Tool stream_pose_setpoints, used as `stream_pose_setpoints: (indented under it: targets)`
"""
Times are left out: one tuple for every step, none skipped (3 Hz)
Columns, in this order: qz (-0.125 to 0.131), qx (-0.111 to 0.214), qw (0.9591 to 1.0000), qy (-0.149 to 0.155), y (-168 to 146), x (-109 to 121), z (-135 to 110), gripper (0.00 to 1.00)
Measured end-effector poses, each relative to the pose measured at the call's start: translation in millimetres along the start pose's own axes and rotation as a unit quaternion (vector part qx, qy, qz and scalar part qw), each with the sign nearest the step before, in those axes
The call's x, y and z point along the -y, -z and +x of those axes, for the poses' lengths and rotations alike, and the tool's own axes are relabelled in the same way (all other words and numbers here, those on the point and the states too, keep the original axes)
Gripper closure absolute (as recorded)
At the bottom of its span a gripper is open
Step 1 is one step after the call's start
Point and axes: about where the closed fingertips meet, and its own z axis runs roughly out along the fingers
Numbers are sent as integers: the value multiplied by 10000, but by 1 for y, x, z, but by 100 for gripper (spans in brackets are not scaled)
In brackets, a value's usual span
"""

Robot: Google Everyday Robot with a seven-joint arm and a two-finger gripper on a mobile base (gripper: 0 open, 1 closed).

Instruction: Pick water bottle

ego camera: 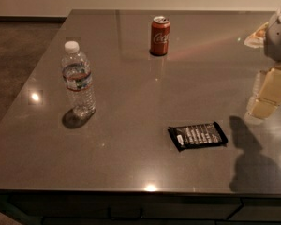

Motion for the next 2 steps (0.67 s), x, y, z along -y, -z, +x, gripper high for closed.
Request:
stream_pose_setpoints:
  targets:
    - [1,0,10000,0,0,0,0,0]
    - [27,249,9996,131,-2,7,-19,0]
